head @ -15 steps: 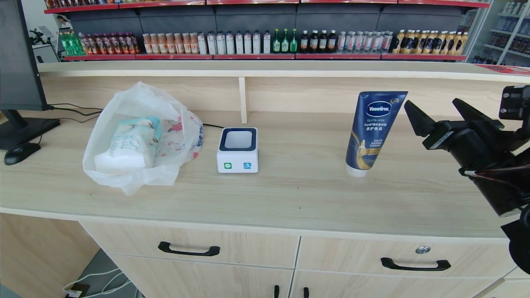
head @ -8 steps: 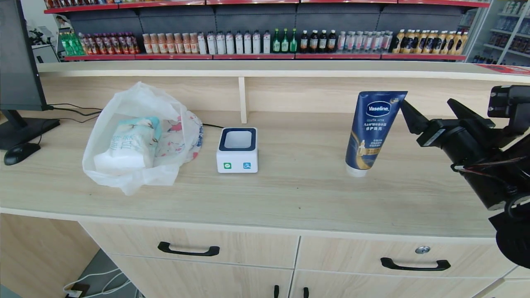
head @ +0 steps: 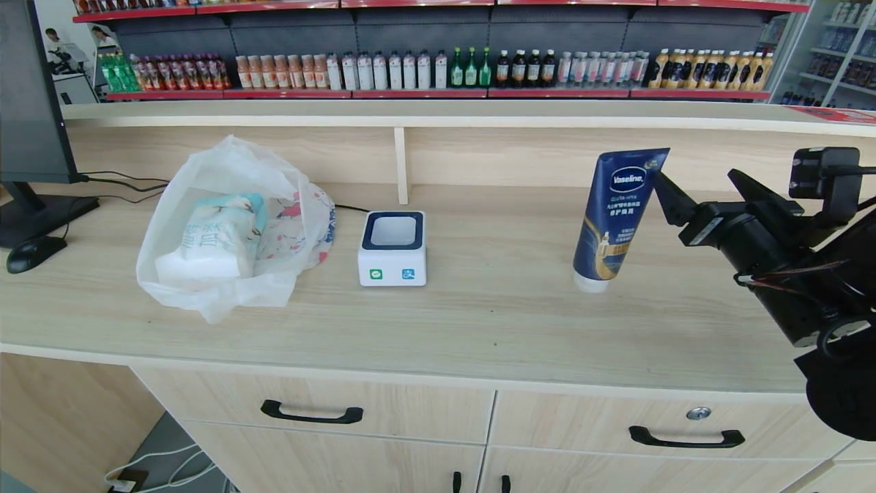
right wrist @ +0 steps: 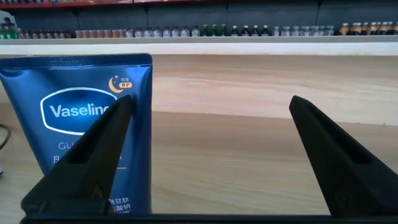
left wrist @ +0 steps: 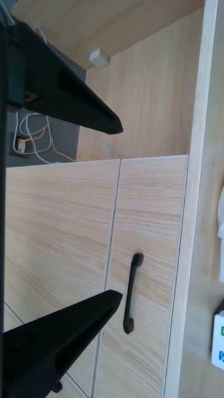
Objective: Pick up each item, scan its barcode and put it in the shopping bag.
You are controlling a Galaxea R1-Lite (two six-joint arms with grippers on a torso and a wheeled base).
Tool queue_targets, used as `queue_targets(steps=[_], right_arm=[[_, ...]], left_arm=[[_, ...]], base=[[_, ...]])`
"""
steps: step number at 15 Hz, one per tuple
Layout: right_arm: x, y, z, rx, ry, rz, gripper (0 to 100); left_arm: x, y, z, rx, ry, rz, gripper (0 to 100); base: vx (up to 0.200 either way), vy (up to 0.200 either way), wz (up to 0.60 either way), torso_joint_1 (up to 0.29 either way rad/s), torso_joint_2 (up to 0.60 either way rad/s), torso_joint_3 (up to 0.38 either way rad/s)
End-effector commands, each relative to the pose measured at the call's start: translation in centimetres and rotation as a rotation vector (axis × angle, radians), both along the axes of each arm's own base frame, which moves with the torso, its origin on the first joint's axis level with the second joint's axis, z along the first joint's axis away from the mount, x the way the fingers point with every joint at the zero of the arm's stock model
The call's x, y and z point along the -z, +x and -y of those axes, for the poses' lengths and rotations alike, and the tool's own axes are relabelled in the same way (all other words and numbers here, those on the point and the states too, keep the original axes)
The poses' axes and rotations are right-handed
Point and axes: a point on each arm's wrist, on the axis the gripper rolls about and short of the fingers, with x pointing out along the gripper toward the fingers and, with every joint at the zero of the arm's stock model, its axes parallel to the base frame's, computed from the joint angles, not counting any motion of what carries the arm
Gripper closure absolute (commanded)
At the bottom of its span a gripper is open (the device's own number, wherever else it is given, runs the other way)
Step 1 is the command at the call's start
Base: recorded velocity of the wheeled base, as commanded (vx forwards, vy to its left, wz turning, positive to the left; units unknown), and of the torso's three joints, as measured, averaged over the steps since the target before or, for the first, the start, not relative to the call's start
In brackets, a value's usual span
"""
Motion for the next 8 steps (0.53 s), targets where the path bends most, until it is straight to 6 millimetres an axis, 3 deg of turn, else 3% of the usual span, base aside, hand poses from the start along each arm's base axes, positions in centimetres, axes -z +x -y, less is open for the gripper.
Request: queue_targets(steps=[1, 8], right_arm=[[0.1, 0.0, 0.0, 0.001, -0.001, -0.002, 0], [1.1, -0.2, 0.1, 0.005, -0.005, -0.045, 0]], left_arm=[[0.0, 0.0, 0.0, 0.001, 0.0, 0.001, 0], [0.0, 0.0, 0.0, 0.001, 0.0, 0.001, 0]], base=[[0.0, 0.0, 0.0, 0.0, 0.0, 0.0], [0.0, 0.0, 0.0, 0.0, 0.0, 0.0]])
